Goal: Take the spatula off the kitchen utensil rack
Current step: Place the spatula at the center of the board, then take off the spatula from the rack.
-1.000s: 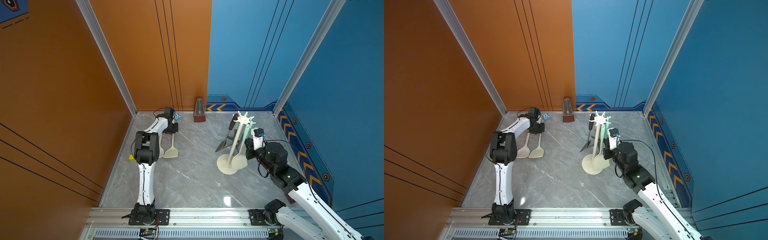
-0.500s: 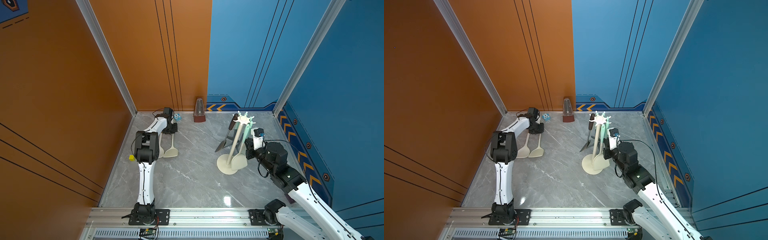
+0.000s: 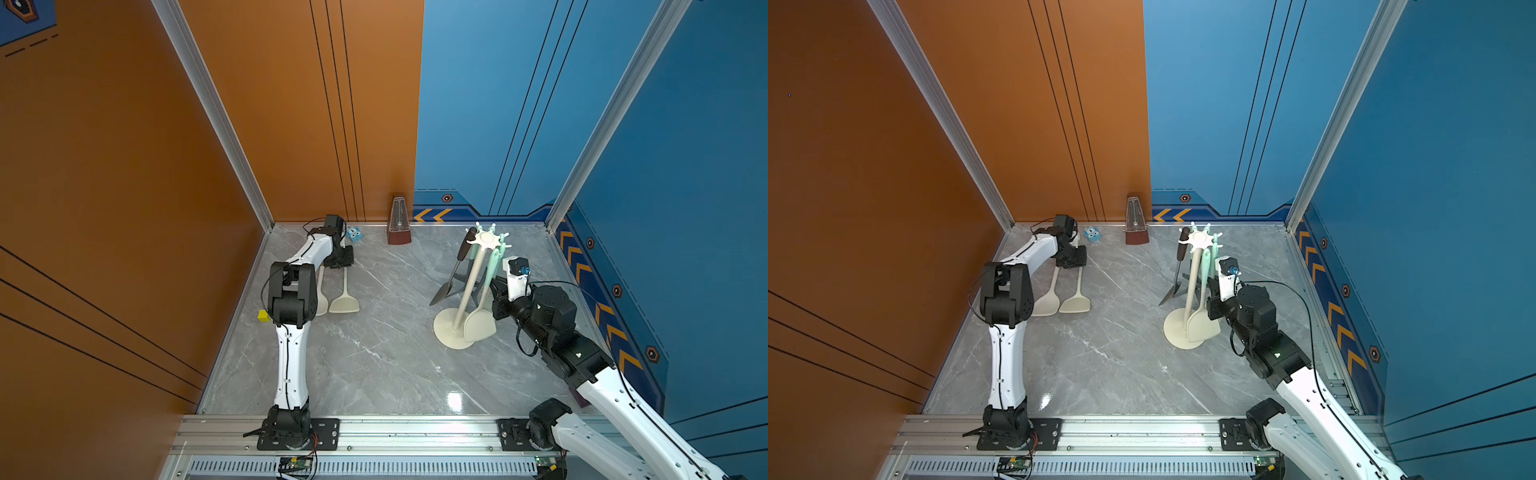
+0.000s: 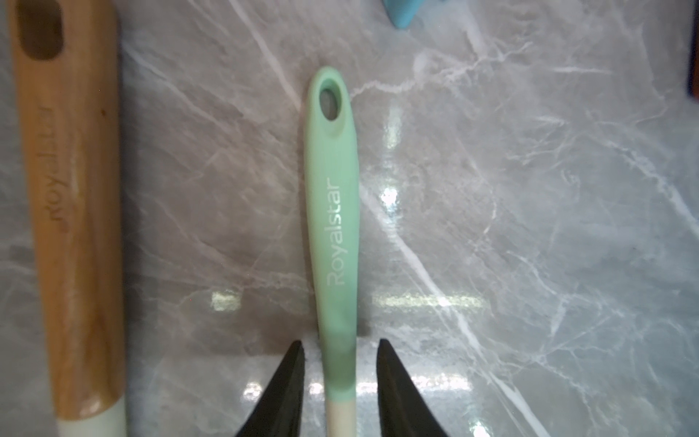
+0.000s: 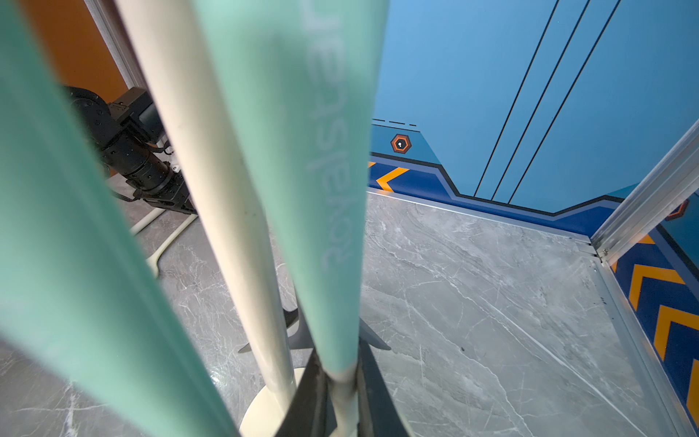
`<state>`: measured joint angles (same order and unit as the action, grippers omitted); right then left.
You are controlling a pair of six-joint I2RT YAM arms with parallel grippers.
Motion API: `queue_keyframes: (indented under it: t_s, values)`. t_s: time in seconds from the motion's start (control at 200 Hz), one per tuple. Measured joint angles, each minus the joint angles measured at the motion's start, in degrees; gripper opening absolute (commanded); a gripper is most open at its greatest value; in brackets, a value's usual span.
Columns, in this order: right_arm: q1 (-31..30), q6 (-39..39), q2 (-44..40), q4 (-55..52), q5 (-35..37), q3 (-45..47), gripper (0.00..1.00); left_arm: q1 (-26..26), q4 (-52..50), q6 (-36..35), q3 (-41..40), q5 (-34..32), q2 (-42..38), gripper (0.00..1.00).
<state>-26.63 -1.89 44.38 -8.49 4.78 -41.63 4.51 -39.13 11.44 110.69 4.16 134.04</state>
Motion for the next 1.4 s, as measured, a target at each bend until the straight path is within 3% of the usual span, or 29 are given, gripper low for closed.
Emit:
queue_keyframes:
  t_s: [0.235,0.556,0.956,1.401]
  values:
    - [0.00,-0.02,-0.31,0.00,0.00,0.24,0.15,1.03,-0.57,-0.94,0.00,-0.09,-4.57,0.47]
    - [0.00,-0.02,-0.35,0.02,0.00,0.24,0.15,4.44,-0.55,-1.09,-0.02,0.07,-12.66,0.47]
    - [0.00,-0.02,-0.35,0.02,0.00,0.24,0.15,10.23,-0.42,-3.17,-2.21,7.45,-16.17,0.46]
    - [0.00,-0.04,-0.28,0.09,-0.02,0.24,0.15,14.71,12.41,-8.92,-19.69,19.37,-31.58,0.47]
